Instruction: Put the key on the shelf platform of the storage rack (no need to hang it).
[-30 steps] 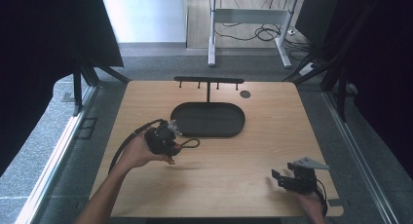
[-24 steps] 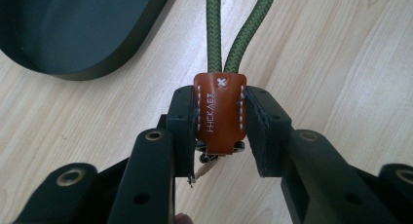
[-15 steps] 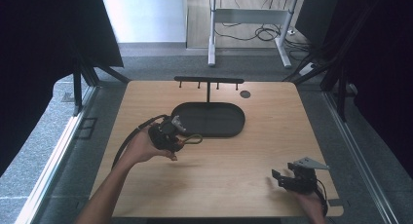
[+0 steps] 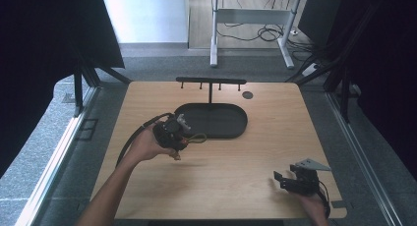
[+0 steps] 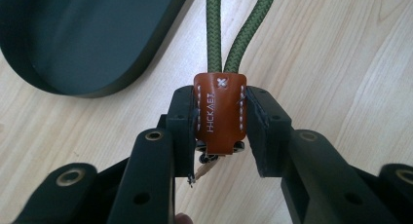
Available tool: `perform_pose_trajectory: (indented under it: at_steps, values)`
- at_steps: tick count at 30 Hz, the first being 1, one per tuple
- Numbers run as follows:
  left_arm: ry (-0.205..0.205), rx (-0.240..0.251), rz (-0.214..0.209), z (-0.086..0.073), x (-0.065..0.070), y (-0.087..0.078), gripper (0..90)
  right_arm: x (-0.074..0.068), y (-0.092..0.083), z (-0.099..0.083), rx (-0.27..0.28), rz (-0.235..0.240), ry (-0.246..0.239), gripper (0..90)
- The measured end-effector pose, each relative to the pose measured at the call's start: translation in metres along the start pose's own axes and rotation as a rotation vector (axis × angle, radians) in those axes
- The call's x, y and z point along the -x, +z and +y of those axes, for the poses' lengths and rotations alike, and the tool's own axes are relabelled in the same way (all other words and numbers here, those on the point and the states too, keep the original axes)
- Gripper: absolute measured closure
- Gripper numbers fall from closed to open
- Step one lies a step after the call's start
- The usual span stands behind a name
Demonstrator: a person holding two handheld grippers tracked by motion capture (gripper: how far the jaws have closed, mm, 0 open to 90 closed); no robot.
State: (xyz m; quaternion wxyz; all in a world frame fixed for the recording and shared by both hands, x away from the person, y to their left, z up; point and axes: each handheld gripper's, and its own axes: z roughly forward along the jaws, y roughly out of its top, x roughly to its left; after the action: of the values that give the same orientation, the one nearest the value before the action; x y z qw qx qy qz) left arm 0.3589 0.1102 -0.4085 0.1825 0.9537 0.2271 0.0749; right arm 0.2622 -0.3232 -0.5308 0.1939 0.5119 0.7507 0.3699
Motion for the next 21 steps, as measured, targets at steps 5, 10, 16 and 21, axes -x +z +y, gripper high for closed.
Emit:
perform_pose_trajectory:
  at_steps: [5,10,16,21]
  values:
    - [0.007,-0.003,0.003,0.009,0.000,-0.001,66.5,0.001,0.000,0.000,-0.001,-0.002,0.004,25.4]
    - [0.015,-0.010,0.002,0.016,0.000,0.000,66.4,0.001,0.000,-0.001,-0.003,-0.001,0.011,25.4]
    - [0.012,-0.011,-0.001,0.021,-0.003,0.000,66.4,0.001,-0.001,0.000,0.001,-0.003,0.009,25.4]
    - [0.006,-0.015,0.002,0.023,-0.006,0.001,66.4,0.002,0.000,0.000,-0.002,-0.006,0.011,25.5]
